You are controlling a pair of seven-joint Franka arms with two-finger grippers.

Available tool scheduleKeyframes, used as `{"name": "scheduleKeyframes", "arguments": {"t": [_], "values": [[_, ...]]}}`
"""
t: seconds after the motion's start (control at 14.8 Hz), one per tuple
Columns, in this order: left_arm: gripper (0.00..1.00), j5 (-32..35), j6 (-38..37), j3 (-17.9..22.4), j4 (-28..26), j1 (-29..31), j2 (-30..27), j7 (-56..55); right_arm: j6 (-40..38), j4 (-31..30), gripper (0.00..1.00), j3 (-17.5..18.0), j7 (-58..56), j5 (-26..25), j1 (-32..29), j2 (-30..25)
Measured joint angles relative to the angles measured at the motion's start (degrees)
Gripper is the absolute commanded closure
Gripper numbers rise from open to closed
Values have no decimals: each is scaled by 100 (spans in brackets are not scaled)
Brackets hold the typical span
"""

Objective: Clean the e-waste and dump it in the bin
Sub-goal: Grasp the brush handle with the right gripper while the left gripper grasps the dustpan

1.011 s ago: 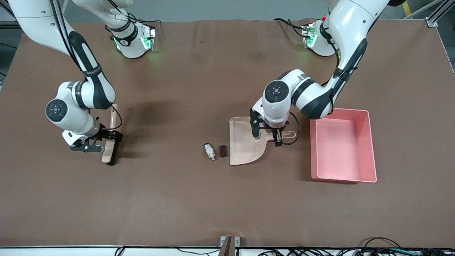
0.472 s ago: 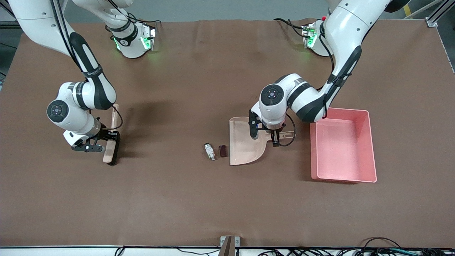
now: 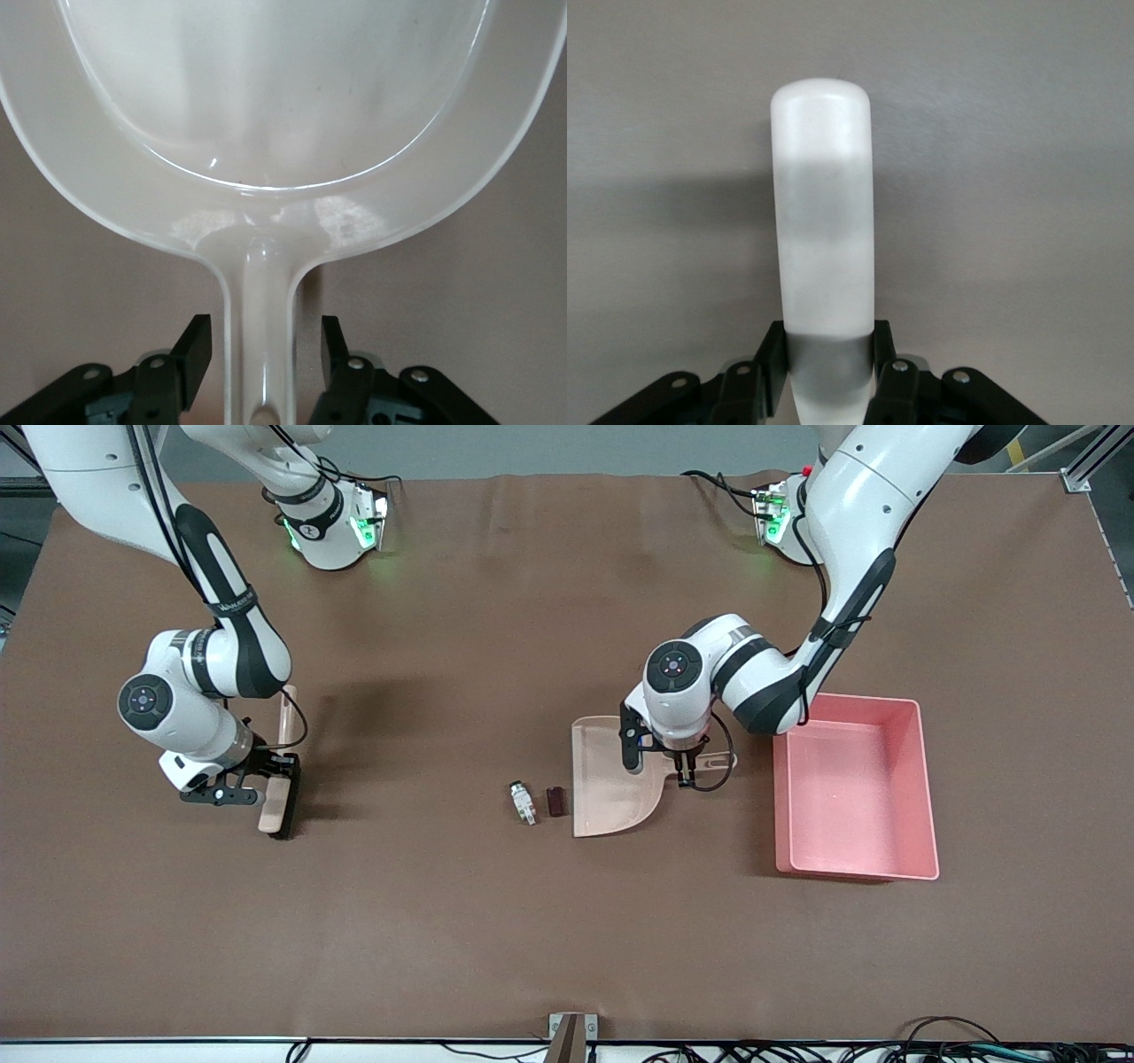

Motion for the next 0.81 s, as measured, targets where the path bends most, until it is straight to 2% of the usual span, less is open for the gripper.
{"name": "scheduleKeyframes", "arguments": {"t": [0.34,0.54,0.81], "values": [[59,42,0,-1,33,-18,21,-1,-252,354,99,114,5,23,347,-34],[63,75,3,-3,80,-20,80,-2,-266,459,99,138,71,343,748,-32],[77,92,3,-5,109,-21,125,-3,-573,770,99,156,839,492,1401,150]]}}
